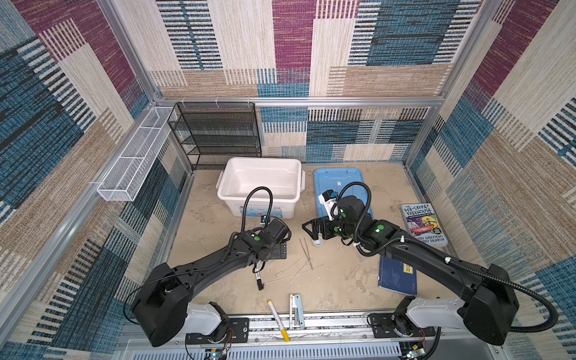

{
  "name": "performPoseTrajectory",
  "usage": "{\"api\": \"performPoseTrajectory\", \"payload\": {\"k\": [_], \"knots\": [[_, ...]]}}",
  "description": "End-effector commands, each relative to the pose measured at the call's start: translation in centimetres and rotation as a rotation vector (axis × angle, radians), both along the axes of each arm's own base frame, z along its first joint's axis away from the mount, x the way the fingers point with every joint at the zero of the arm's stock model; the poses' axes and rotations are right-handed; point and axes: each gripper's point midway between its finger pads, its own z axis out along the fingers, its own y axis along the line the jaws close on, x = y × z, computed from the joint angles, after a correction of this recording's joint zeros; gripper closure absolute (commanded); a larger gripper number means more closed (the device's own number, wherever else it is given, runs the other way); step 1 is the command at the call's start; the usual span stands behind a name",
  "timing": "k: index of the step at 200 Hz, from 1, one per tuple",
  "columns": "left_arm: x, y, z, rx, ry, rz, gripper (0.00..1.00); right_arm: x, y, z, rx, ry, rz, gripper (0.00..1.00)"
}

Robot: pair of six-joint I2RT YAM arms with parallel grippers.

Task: Organize the chemistry lab equipment
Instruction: 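Lift the clear beaker off the table with the left gripper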

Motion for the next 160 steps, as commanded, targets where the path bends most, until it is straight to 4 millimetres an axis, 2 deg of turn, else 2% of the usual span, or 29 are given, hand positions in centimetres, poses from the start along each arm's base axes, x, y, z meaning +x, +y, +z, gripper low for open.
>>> {"api": "performPoseTrajectory", "payload": {"k": [1, 17, 42, 102, 123, 143, 160], "knots": [[1.3, -0.2, 0.4, 0.033, -0.045, -0.010, 0.02, 0.4, 0.4, 0.4, 0.015, -0.006, -0.004, 0.00], [1.7, 0.0, 0.3, 0.061, -0.052, -0.005, 0.07, 0.5, 0.6, 0.3, 0.014, -0.003, 0.000, 0.00], [2.0, 0.8, 0.3, 0.117, -0.058, -0.001, 0.08, 0.5, 0.7, -0.1, 0.012, 0.004, 0.002, 0.00], [0.6, 0.9, -0.5, 0.062, -0.031, 0.004, 0.09, 0.7, 1.1, -0.4, 0.006, 0.013, 0.004, 0.00], [0.5, 0.6, -0.7, 0.037, -0.018, 0.014, 0.18, 0.8, 1.3, -0.3, 0.009, 0.011, 0.009, 0.00], [0.7, 0.3, -0.5, 0.018, -0.031, 0.012, 0.18, 0.7, 1.4, -0.2, 0.008, 0.005, 0.018, 0.00], [0.9, 0.2, -0.2, -0.006, -0.045, 0.017, 0.23, 0.8, 1.5, -0.2, 0.004, 0.003, 0.022, 0.00]]}}
